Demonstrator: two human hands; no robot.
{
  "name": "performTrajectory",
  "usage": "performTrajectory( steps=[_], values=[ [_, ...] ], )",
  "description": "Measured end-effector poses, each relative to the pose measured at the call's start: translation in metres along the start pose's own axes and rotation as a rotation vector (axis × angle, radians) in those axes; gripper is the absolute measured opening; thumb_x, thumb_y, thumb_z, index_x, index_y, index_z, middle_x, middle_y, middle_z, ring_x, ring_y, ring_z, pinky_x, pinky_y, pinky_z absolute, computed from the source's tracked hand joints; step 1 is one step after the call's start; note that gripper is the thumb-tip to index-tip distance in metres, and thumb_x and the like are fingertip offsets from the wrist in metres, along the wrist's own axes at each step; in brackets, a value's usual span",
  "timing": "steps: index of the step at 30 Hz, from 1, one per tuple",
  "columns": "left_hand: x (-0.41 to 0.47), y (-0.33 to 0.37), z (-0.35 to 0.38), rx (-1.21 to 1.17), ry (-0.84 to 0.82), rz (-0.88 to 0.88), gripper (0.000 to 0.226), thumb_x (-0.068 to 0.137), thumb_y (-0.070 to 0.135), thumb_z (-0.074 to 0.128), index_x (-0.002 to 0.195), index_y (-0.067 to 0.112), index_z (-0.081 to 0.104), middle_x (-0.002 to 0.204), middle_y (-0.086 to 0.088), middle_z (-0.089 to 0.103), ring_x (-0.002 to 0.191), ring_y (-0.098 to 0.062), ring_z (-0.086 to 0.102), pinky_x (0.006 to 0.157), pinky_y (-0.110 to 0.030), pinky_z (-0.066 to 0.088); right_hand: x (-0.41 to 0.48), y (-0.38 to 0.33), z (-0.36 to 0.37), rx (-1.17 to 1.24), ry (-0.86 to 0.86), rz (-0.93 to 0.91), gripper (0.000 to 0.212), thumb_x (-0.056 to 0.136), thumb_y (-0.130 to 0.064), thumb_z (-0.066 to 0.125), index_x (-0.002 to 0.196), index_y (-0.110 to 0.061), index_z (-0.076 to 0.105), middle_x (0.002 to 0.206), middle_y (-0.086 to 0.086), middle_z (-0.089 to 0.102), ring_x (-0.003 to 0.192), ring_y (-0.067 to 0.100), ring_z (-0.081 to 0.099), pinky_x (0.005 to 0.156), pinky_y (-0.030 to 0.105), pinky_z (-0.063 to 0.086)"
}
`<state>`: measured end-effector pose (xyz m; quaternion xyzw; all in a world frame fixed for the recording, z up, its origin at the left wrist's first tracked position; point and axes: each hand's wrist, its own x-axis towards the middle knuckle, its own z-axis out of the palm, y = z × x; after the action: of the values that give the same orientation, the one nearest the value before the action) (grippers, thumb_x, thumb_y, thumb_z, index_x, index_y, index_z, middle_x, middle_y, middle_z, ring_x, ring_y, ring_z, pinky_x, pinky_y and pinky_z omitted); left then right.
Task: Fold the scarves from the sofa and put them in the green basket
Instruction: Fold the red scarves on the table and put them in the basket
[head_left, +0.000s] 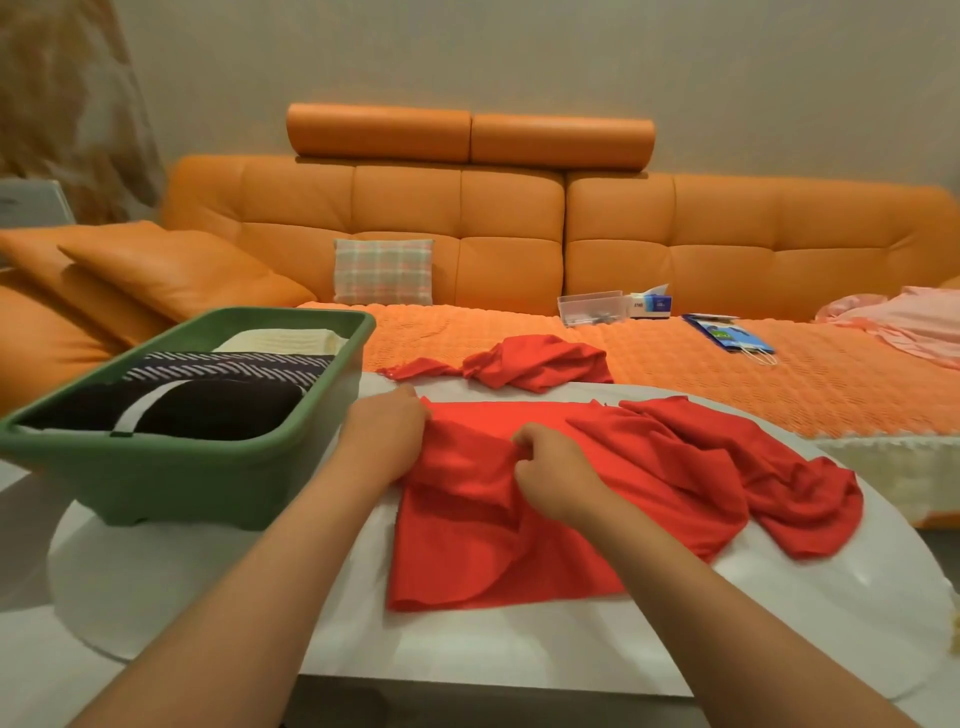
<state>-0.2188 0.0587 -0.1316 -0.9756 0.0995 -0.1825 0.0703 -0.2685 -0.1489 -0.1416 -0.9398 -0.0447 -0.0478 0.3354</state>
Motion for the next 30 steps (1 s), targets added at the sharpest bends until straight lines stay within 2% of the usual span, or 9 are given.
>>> performTrajectory(
  steps=[3, 6, 9, 12, 16, 19, 24, 27, 30],
  values=[
    [0.005, 0.012, -0.020, -0.029, -0.003, 0.013, 0.032, 0.097, 0.018, 0.042, 0.112, 0.029, 0.068, 0.113, -0.001, 0.061, 0.102, -0.025, 0.064, 0.069, -0.033, 0.042, -0.005, 0.002, -0.008, 0.114, -0.036, 0.001, 0.021, 0.071, 0.001, 0.042, 0.070, -0.016, 0.053, 0.074, 0.005, 0.060, 0.075, 0.025, 0.056, 0.065, 0.039, 0.045],
    [0.008, 0.027, -0.033, -0.189, 0.048, 0.000, 0.032, 0.094, 0.009, 0.044, 0.112, 0.021, 0.068, 0.113, -0.006, 0.065, 0.105, -0.029, 0.062, 0.077, -0.036, 0.049, -0.014, -0.004, -0.022, 0.387, -0.054, 0.116, 0.025, 0.078, 0.004, 0.040, 0.069, -0.013, 0.056, 0.062, 0.002, 0.051, 0.060, 0.019, 0.046, 0.052, 0.029, 0.036],
    [0.007, 0.047, -0.033, -0.483, 0.174, 0.030, 0.030, 0.097, 0.008, 0.044, 0.115, 0.015, 0.067, 0.115, -0.009, 0.065, 0.106, -0.031, 0.061, 0.087, -0.045, 0.050, -0.018, 0.004, -0.045, 0.502, 0.004, 0.298, 0.021, 0.088, -0.014, 0.052, 0.067, -0.013, 0.053, 0.061, 0.007, 0.050, 0.057, 0.023, 0.046, 0.053, 0.029, 0.035],
    [-0.003, 0.066, -0.027, -0.640, 0.200, 0.076, 0.026, 0.098, 0.012, 0.044, 0.114, 0.019, 0.063, 0.116, -0.005, 0.063, 0.102, -0.031, 0.061, 0.084, -0.046, 0.050, -0.019, 0.038, -0.069, 0.058, 0.161, 0.300, 0.027, 0.088, -0.030, 0.051, 0.065, -0.017, 0.058, 0.075, 0.008, 0.064, 0.078, 0.029, 0.061, 0.072, 0.036, 0.045],
    [-0.011, 0.064, -0.012, -0.407, -0.063, 0.064, 0.045, 0.094, 0.010, 0.042, 0.132, 0.031, 0.050, 0.133, 0.003, 0.049, 0.113, -0.027, 0.057, 0.083, -0.041, 0.050, -0.035, 0.068, -0.081, -0.654, -0.071, 0.423, 0.037, 0.090, -0.035, 0.046, 0.120, -0.020, 0.063, 0.131, 0.008, 0.062, 0.121, 0.030, 0.057, 0.105, 0.040, 0.036],
    [-0.008, 0.048, 0.002, -0.404, -0.221, 0.028, 0.035, 0.097, 0.026, 0.044, 0.130, 0.035, 0.055, 0.131, 0.004, 0.052, 0.119, -0.021, 0.053, 0.094, -0.040, 0.048, -0.032, 0.068, -0.073, -0.697, -0.094, 0.243, 0.048, 0.088, -0.040, 0.053, 0.133, -0.026, 0.054, 0.140, 0.011, 0.050, 0.129, 0.032, 0.047, 0.108, 0.043, 0.036],
    [-0.006, 0.038, 0.011, -0.500, -0.287, 0.022, 0.042, 0.088, 0.041, 0.066, 0.129, 0.037, 0.059, 0.116, 0.009, 0.061, 0.110, -0.015, 0.058, 0.091, -0.034, 0.049, -0.009, 0.044, -0.043, -0.252, 0.030, -0.120, 0.050, 0.085, -0.015, 0.055, 0.134, -0.024, 0.057, 0.137, 0.003, 0.053, 0.129, 0.025, 0.048, 0.107, 0.040, 0.038],
    [-0.001, 0.036, 0.020, -0.525, -0.236, 0.026, 0.017, 0.087, 0.025, 0.065, 0.092, 0.038, 0.074, 0.100, 0.014, 0.071, 0.097, -0.012, 0.064, 0.083, -0.030, 0.052, 0.008, 0.031, -0.022, -0.399, -0.050, -0.225, 0.054, 0.088, -0.036, 0.060, 0.141, -0.030, 0.051, 0.140, 0.000, 0.053, 0.131, 0.023, 0.049, 0.107, 0.038, 0.039],
    [0.007, 0.038, 0.021, -0.742, -0.091, 0.006, 0.019, 0.090, 0.015, 0.063, 0.083, 0.030, 0.072, 0.091, 0.008, 0.071, 0.080, -0.010, 0.064, 0.080, -0.031, 0.052, 0.026, 0.026, -0.012, -0.614, -0.022, -0.218, 0.037, 0.092, -0.044, 0.059, 0.127, -0.032, 0.064, 0.126, 0.001, 0.065, 0.118, 0.025, 0.058, 0.093, 0.035, 0.044]
  ],
)
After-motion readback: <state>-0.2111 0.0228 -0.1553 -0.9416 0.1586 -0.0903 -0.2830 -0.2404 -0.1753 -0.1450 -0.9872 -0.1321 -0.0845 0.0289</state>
